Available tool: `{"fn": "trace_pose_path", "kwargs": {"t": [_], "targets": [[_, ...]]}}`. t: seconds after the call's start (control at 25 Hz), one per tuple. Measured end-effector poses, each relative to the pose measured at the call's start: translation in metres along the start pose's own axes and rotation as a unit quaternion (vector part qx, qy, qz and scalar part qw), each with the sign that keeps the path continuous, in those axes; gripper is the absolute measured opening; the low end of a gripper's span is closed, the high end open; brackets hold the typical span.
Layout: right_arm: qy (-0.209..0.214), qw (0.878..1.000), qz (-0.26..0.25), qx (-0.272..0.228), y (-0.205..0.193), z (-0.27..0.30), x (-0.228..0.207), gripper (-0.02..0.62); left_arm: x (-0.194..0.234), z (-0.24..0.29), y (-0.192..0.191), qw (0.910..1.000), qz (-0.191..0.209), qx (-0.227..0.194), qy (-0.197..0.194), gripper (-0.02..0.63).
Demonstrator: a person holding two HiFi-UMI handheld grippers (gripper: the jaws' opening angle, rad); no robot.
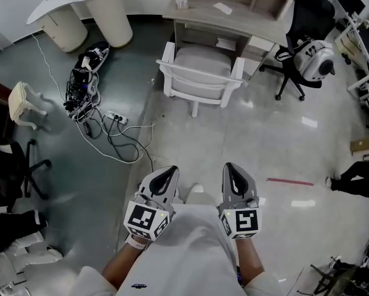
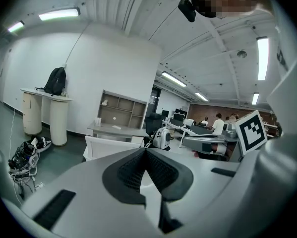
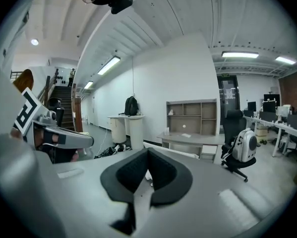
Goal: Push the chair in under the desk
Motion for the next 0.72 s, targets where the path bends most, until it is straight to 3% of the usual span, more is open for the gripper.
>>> {"fn": "trace_pose_path", "kwargs": {"t": [0.2,0.36,0.52,0.64,0.72], "targets": [[-0.007,1.0,-0.013,-0.009,-0.009,-0.009,-0.035,0.009,-0.027,0.029,0.004,0.9997,0.023,0.005,0.0,0.006],[-0.015,1.0,-0.004,-0.013,-0.016,-0.002,-0.057,0.009,-0.036,0.047,0.008,0.9997,0.02,0.003,0.016,0.006],[-0.044,0.999,0.005,-0.022,-0.017,0.008,-0.076,0.011,-0.03,0.06,0.018,0.9992,0.028,0.003,0.029,0.006],[-0.032,0.998,0.042,-0.023,-0.02,0.026,-0.082,0.011,-0.017,0.07,0.027,0.9991,0.022,0.0,0.036,0.006],[-0.029,0.999,0.033,-0.02,-0.019,0.04,-0.083,0.011,-0.007,0.079,0.028,0.9991,0.016,0.001,0.039,0.006]]}}
Point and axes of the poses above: the fingertips, and each gripper's own axes: z forward along the fingers, x to its left, y out of its top, the point moved 10 cm from there along -z, backward along the fingers, and after that the axes turned 6 degrees about -z, right-handed, at the moved point
